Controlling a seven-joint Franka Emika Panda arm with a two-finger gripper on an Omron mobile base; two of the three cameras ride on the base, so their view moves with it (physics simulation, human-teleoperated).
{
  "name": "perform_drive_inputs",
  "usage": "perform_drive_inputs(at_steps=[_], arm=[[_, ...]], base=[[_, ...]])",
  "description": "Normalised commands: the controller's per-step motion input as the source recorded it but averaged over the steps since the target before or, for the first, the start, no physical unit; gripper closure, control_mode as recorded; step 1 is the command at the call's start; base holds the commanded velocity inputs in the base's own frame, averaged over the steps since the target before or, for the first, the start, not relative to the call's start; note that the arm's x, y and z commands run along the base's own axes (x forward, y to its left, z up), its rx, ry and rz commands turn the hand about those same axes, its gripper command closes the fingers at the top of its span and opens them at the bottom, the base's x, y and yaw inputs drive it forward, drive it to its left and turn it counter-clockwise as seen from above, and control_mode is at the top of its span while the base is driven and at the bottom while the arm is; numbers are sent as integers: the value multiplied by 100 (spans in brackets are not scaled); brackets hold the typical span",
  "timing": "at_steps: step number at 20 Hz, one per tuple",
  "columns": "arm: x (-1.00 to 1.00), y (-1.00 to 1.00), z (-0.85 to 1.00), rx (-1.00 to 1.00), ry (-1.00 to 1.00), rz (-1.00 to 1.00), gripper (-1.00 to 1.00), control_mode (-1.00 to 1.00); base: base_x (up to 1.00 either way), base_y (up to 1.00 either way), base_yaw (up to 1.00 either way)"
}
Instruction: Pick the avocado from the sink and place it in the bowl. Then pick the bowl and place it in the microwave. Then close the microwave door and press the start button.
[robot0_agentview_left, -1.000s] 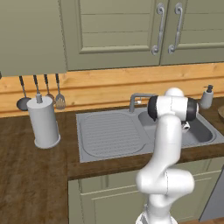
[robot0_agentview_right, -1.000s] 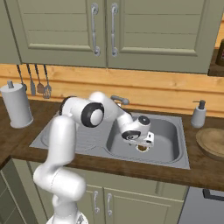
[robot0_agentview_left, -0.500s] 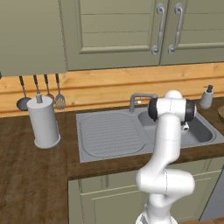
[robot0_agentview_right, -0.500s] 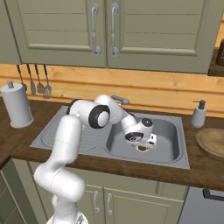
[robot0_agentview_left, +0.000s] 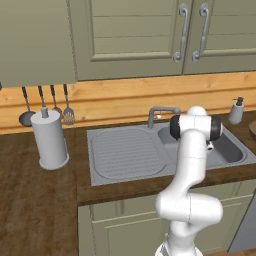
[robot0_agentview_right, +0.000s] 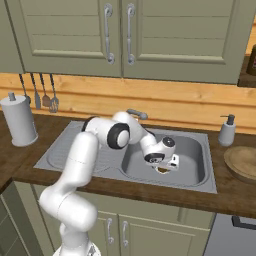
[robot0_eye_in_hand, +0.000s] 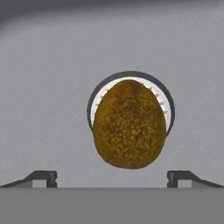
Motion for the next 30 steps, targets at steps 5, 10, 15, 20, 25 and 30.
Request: perform_drive_inputs(at_steps=[5,10,15,20,25,30], arm=[[25,0,-20,0,0,0,-100,-100],[30,-1,-15,0,0,0,-100,-100],[18,-1,-18,0,0,0,100,-100],[4,0,-7,0,0,0,100,-100],[-63,0,46,0,-17,0,100,-100],[-99,0,98,0,-39,1,100,-100]], base=[[0,0,0],[0,0,0],[0,0,0],[0,0,0],[0,0,0],[0,0,0]])
